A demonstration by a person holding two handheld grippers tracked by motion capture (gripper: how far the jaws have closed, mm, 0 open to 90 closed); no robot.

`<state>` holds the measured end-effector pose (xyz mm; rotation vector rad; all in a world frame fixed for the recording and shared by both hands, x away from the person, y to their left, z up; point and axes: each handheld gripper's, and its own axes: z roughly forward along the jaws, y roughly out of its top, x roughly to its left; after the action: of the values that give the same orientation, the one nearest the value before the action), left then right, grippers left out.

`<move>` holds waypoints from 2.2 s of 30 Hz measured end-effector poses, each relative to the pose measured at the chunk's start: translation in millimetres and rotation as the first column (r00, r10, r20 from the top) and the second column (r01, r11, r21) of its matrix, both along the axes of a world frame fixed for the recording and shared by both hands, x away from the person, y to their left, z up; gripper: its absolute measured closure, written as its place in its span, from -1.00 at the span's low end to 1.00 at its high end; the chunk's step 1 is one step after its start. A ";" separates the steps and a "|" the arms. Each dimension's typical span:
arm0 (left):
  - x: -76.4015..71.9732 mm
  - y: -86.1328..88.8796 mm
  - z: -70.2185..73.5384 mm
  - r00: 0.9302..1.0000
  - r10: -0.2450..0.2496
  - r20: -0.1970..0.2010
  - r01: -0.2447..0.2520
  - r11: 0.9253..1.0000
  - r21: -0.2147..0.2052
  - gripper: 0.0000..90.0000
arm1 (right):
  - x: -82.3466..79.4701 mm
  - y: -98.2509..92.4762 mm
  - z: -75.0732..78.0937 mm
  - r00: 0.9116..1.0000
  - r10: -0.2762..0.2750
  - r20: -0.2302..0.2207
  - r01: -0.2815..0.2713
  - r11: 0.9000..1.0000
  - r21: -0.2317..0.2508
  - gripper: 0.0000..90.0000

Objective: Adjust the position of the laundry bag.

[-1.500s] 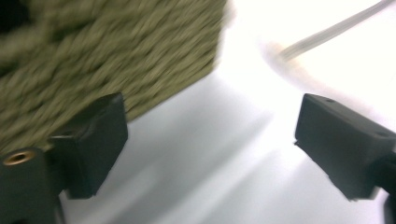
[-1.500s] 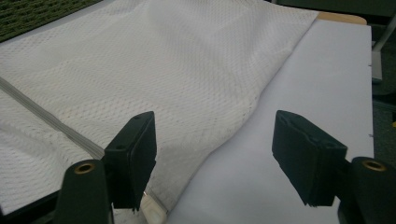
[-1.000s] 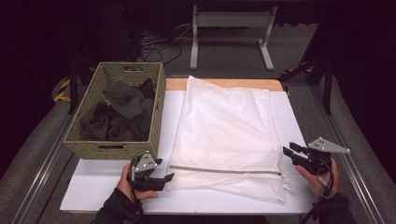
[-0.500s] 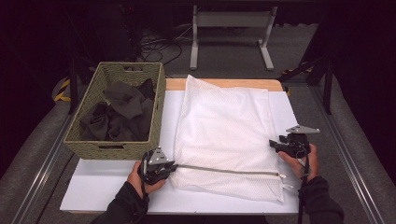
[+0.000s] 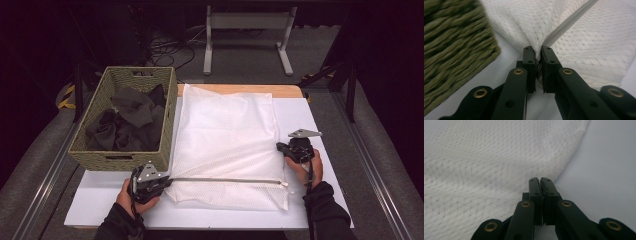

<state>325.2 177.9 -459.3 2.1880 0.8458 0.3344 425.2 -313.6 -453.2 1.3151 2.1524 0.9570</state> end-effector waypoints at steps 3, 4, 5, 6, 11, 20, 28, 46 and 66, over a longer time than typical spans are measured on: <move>-1.0 7.1 -2.5 1.000 0.017 0.004 -0.017 1.000 -0.013 0.74 | 6.2 12.8 -0.7 1.000 0.019 0.013 -0.019 1.000 -0.020 0.94; -1.6 7.4 -3.0 1.000 0.009 0.010 -0.009 1.000 -0.020 0.68 | 6.8 14.0 -0.7 1.000 0.017 0.017 -0.017 1.000 -0.025 0.93; -2.3 6.4 -3.4 1.000 0.015 0.014 -0.015 1.000 -0.020 0.54 | 7.4 14.1 -0.7 1.000 0.015 0.018 -0.015 1.000 -0.027 0.88; -2.4 5.4 -3.6 1.000 0.016 0.016 -0.016 1.000 -0.017 0.39 | 7.4 13.0 -0.9 1.000 0.009 0.019 -0.008 1.000 -0.023 0.77; -11.8 -2.3 -0.6 0.998 -0.053 0.045 0.054 0.998 -0.021 -0.12 | -5.8 -6.5 9.1 0.999 -0.010 0.033 0.008 0.997 0.076 0.38; -23.6 0.6 15.8 0.988 -0.031 0.150 0.042 0.997 -0.071 -0.12 | -79.5 -34.2 35.2 0.990 0.135 0.043 -0.139 0.984 0.110 0.09; -21.2 2.5 19.0 0.989 -0.057 0.136 0.071 0.992 -0.100 0.11 | -137.9 -25.4 18.4 0.989 0.147 -0.003 -0.145 0.980 0.133 -0.07; 10.1 -20.9 -7.7 0.998 -0.069 0.014 0.069 0.998 0.007 0.79 | -132.2 -1.5 0.0 0.982 0.182 -0.055 -0.181 0.983 0.024 0.79; 13.8 -44.2 10.8 0.980 -0.173 0.097 0.175 0.984 -0.014 0.44 | -121.3 -7.2 8.4 0.986 0.168 0.005 -0.167 0.986 -0.027 0.90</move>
<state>339.0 133.7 -448.6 2.1884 0.5981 0.3385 303.9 -320.8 -444.8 1.1302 2.2907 0.9922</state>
